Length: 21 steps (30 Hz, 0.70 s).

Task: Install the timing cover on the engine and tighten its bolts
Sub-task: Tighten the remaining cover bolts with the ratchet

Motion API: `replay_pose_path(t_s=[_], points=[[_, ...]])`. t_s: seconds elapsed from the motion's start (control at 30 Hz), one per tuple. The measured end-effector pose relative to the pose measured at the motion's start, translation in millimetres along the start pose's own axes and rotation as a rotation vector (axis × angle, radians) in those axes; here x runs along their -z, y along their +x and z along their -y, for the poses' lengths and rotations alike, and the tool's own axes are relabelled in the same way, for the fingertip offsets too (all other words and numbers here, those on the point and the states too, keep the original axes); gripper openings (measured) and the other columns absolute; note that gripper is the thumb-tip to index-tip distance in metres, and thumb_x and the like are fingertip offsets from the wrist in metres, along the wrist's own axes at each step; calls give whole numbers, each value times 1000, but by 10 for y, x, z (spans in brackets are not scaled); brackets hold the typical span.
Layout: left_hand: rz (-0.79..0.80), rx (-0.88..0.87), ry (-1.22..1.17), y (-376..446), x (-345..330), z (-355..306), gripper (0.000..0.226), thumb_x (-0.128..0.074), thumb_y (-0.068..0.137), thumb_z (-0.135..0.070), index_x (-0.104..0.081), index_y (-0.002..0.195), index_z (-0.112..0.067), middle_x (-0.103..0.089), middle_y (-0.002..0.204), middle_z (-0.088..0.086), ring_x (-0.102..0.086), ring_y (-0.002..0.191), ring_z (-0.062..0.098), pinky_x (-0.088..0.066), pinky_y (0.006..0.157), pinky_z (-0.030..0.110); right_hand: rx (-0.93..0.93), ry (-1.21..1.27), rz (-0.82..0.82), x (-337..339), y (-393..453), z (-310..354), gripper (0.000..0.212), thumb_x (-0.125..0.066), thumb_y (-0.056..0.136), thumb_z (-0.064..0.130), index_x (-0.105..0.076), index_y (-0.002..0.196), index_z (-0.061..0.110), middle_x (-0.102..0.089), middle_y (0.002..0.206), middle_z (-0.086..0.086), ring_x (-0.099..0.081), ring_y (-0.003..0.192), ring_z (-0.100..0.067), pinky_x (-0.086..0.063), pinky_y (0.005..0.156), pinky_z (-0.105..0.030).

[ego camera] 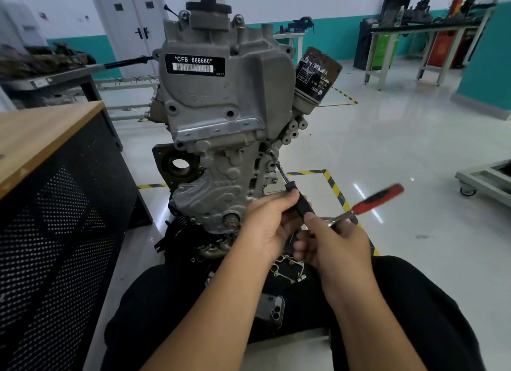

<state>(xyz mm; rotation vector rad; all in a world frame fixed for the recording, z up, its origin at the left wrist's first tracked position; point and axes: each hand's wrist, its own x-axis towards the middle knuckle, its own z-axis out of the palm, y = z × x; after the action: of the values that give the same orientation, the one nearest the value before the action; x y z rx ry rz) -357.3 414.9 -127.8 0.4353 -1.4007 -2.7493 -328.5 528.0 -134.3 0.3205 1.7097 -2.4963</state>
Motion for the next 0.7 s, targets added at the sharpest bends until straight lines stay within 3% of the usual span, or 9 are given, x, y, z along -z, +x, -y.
replay_pose_path(t_s=[0.07,0.13,0.27,0.33,0.4,0.5,0.53,0.57,0.7], points=[[36,2,19,5,5,-7,18,-67,94,-8,-69,103,7,-72,87,19,-71,65,24,-54,48,26,-398,542,158,-5,-18,86,20,-68,93,13,-71,75,3,-59,60,-13,-52,36,-8,-44,35,-18],[45,-4,39,6,11,-6,18,-66,95,-10,-70,101,7,-72,85,19,-70,62,23,-53,46,26,-500,675,202,12,-20,105,16,-67,91,17,-73,84,4,-59,61,-11,-49,35,-4,-41,33,-16],[33,-2,22,20,20,23,15,-67,95,-9,-70,97,6,-73,83,20,-71,64,27,-59,54,31,116,-236,-6,-2,-40,-24,22,-68,98,21,-67,84,4,-67,54,-7,-64,43,-19,-55,43,-34],[46,1,14,29,29,35,13,-69,94,-11,-73,91,1,-74,82,18,-72,67,26,-60,59,32,299,-433,-78,-15,-26,-68,27,-67,97,25,-65,78,6,-68,53,-5,-67,44,-22,-59,46,-39],[74,5,27,25,27,25,16,-70,93,-15,-74,90,0,-74,84,16,-71,63,25,-56,52,29,112,-142,-40,1,3,-45,23,-68,97,20,-68,79,5,-65,54,-8,-63,41,-21,-55,42,-33],[90,4,36,17,20,13,20,-69,92,-16,-71,98,4,-74,86,17,-69,59,23,-49,41,25,-468,665,214,-1,-19,57,12,-70,89,16,-75,92,6,-60,64,-11,-51,37,-7,-43,34,-17],[81,0,33,18,23,12,21,-69,92,-14,-70,100,5,-74,86,18,-70,61,23,-50,42,25,-499,711,227,8,-15,49,15,-69,89,18,-75,97,6,-60,65,-10,-51,38,-5,-42,34,-16],[71,-3,33,19,23,14,20,-69,92,-13,-70,100,5,-74,86,18,-71,62,24,-50,43,25,-416,572,212,12,-10,29,16,-68,93,20,-76,99,7,-62,65,-10,-53,40,-7,-44,36,-18],[51,6,10,34,2,43,12,-69,93,-11,-72,91,0,-75,85,17,-72,67,25,-58,55,29,318,-527,-56,20,1,-84,22,-67,98,27,-65,85,9,-69,54,-4,-67,45,-16,-54,45,-29]])
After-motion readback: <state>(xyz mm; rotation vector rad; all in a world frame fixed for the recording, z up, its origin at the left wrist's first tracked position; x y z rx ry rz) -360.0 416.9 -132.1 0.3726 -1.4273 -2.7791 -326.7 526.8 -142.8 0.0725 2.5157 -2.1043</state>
